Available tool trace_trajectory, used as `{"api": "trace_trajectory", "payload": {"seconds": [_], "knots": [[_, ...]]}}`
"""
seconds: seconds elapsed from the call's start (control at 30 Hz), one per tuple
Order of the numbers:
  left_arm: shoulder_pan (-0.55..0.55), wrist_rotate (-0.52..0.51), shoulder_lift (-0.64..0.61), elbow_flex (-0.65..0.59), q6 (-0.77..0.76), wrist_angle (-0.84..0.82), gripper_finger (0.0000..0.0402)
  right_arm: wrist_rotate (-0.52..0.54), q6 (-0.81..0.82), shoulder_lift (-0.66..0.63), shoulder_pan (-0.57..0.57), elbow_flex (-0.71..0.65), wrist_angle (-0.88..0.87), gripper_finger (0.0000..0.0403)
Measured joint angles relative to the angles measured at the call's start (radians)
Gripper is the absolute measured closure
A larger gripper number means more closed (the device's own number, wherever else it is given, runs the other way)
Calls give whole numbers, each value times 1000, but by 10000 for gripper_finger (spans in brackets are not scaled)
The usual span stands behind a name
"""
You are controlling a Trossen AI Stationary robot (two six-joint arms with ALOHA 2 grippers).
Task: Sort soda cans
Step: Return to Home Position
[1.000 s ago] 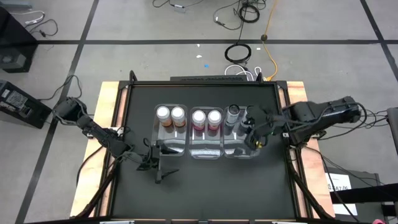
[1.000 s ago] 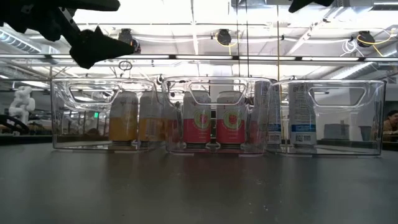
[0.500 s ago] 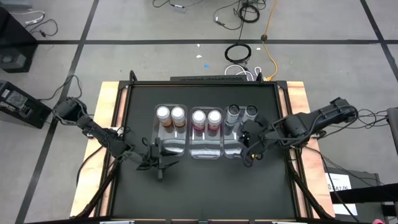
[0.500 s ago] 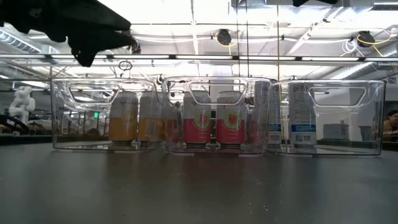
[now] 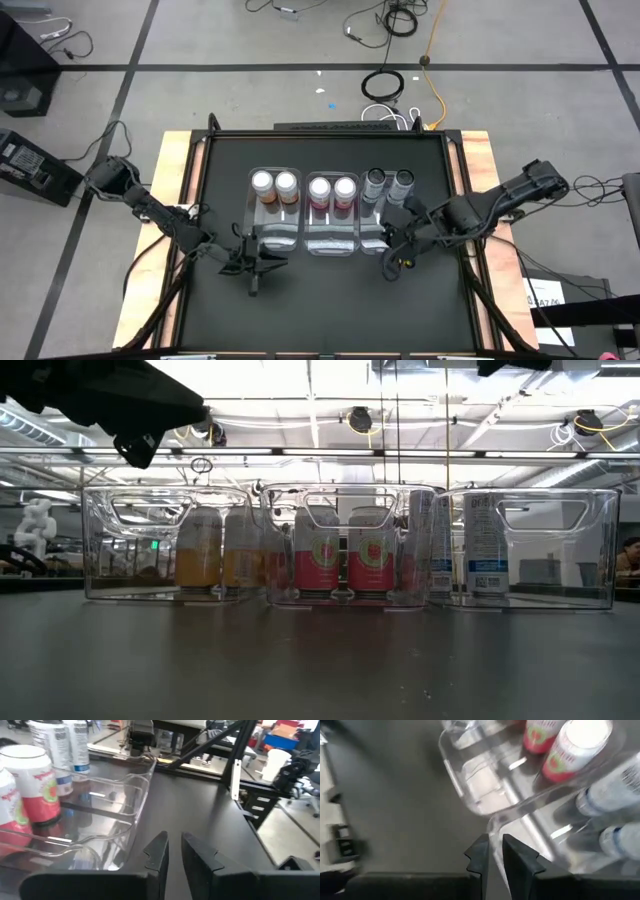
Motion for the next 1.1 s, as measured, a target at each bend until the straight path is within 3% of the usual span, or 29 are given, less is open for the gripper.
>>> {"api": "trace_trajectory", "payload": {"seconds": [0.23, 0.4, 0.53, 0.7, 0.9, 1.1], "knots": [[0, 77, -2, 0, 71, 18, 338, 181, -50, 63, 74, -25, 14, 355], [26, 220, -60, -1, 144, -32, 338, 272, -7, 48, 121, -192, 165, 355], [95, 287, -172, -22, 174, -145, 338, 272, -33, -16, 131, -360, 393, 355], [200, 400, -367, -113, 237, -151, 338, 304, -130, -115, 112, -506, 580, 355], [281, 412, -623, -255, 237, -151, 338, 429, -159, -259, 104, -607, 613, 355], [368, 453, -772, -325, 236, -169, 338, 434, -231, -395, 104, -658, 634, 355]]}}
